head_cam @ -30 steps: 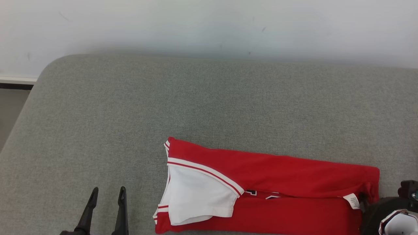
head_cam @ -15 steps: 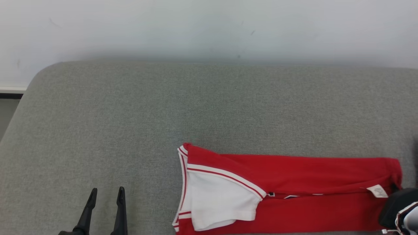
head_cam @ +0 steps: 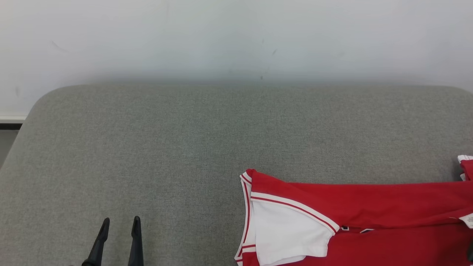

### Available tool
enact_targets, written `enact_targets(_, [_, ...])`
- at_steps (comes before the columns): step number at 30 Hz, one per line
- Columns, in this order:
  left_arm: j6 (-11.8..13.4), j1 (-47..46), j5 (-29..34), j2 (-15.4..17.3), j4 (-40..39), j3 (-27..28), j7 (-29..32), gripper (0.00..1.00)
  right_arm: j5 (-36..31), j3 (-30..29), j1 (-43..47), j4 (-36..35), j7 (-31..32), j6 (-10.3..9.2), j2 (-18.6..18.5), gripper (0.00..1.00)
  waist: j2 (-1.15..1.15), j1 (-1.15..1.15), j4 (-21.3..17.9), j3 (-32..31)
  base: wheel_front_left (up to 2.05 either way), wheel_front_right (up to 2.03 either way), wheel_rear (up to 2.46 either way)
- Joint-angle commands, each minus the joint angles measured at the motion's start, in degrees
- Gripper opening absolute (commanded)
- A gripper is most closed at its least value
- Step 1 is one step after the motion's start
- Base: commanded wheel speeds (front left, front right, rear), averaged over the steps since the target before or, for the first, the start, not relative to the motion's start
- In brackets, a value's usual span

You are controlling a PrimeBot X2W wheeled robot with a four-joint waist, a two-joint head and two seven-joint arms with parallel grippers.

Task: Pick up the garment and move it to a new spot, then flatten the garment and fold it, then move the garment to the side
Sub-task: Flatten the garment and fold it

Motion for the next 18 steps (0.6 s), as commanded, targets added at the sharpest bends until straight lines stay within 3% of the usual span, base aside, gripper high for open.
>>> enact_targets(1, [0.06, 0.48, -0.13, -0.18, 0.11, 0.13, -0.15, 1.0, 0.59, 0.42, 0.55, -0.42, 0.16, -0.18, -0.1, 0.0, 0.0, 0.01, -0.16, -0.39, 0.0, 0.0, 0.0])
enact_targets(5, [0.06, 0.94, -0.37, -0.3, 0.43, 0.05, -0.15, 1.0, 3.82, 5.14, 2.3, -2.69, 1.68, -0.18, 0.19, 0.0, 0.0, 0.01, -0.29, -1.31, 0.0, 0.0, 0.0])
enact_targets(10, [0.06, 1.47, -0.51, -0.41, 0.82, -0.07, -0.15, 1.0, 9.7, 13.67, 3.78, -6.47, 3.57, -0.17, 3.98, 0.0, 0.0, 0.01, -0.4, -2.13, 0.0, 0.0, 0.0])
enact_targets(13, [0.06, 1.51, -0.6, -0.51, 0.91, -0.22, -0.15, 1.0, 11.41, 20.69, 4.71, -8.32, 4.33, -0.17, 5.71, 0.0, 0.0, 0.01, -0.28, -2.37, 0.0, 0.0, 0.0])
enact_targets(14, [0.05, 1.5, -0.75, -0.54, 0.98, -0.24, -0.15, 1.0, 12.97, 25.81, 4.99, -8.91, 4.93, -0.17, 6.32, 0.0, 0.0, 0.01, -0.15, -2.43, 0.0, 0.0, 0.0])
enact_targets(18, [0.06, 1.32, -0.99, -0.64, 1.28, -0.71, -0.15, 1.0, 16.8, 33.42, 4.3, -9.23, 5.37, -0.17, 6.64, 0.0, 0.0, 0.01, 0.4, -2.54, 0.0, 0.0, 0.0])
